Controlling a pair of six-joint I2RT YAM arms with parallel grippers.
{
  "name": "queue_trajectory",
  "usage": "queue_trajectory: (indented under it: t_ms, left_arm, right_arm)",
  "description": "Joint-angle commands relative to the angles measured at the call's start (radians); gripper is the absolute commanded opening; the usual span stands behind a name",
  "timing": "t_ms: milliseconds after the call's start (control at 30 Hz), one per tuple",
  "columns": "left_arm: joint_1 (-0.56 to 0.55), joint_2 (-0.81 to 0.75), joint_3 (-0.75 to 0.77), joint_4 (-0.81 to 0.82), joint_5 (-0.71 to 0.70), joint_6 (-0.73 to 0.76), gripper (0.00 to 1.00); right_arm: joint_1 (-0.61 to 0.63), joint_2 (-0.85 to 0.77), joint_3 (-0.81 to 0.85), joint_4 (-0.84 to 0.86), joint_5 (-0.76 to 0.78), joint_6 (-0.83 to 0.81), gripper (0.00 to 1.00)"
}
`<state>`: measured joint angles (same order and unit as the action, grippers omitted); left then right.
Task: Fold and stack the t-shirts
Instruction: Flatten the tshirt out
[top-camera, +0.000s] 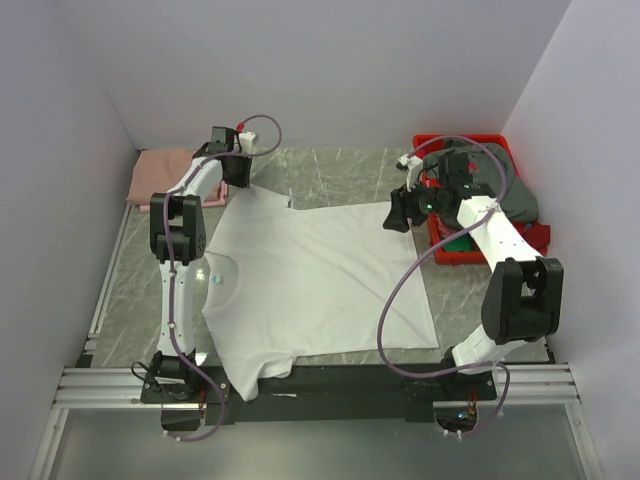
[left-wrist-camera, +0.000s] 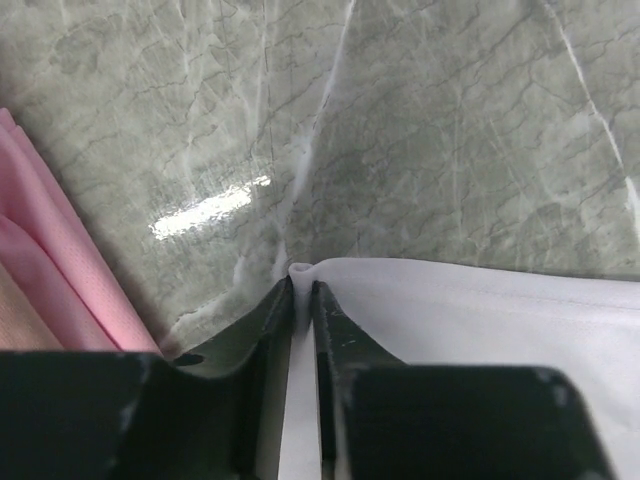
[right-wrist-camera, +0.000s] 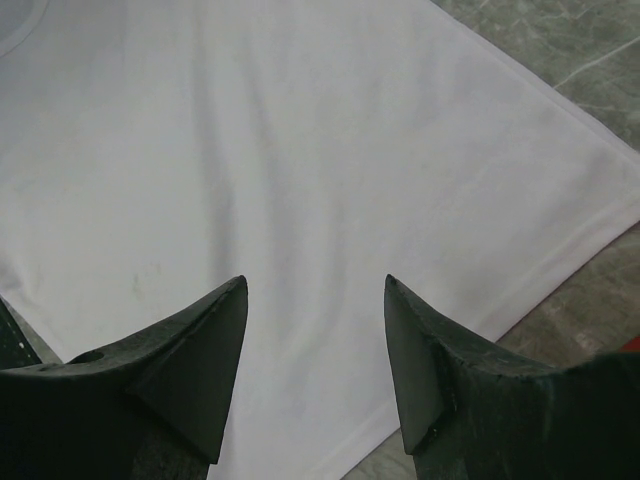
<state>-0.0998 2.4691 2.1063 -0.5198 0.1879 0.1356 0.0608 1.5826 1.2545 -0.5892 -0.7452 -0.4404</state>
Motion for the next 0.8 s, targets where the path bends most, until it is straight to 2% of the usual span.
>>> queue_trajectory:
  t_ms: [0,100,133,267,500,767]
  left_arm:
    - [-0.008,0.034,-0.003,-0.028,0.033,0.001,0.16]
    - [-0.008,0.005,-0.005,-0.02,0.035,-0.017,0.01]
    - [-0.008,-0.004,-0.009,-0.016,0.027,-0.024,0.0]
    - [-0.006,-0.085,-0.078,0.024,-0.008,-0.053,0.0]
    - [-0.006,-0.318,-0.299,0.144,-0.073,-0.111,0.0]
    - [-0.006,-0.355,-0.353,0.139,-0.09,-0.126,0.0]
  right_arm:
    - [-0.009,0.017,0.031,-0.001,0.061,-0.021,0.64]
    - [-0.009,0.065,0.106,-0.012,0.183,-0.027,0.63]
    - [-0.009,0.112,0.138,-0.024,0.21,-0.027,0.63]
    - [-0.004,0.253,0.301,-0.106,0.267,-0.009,0.58]
    - [0.03,0.408,0.462,-0.083,0.414,0.086,0.55]
    - [0.04,0.615,0.684,-0.136,0.497,0.117,0.48]
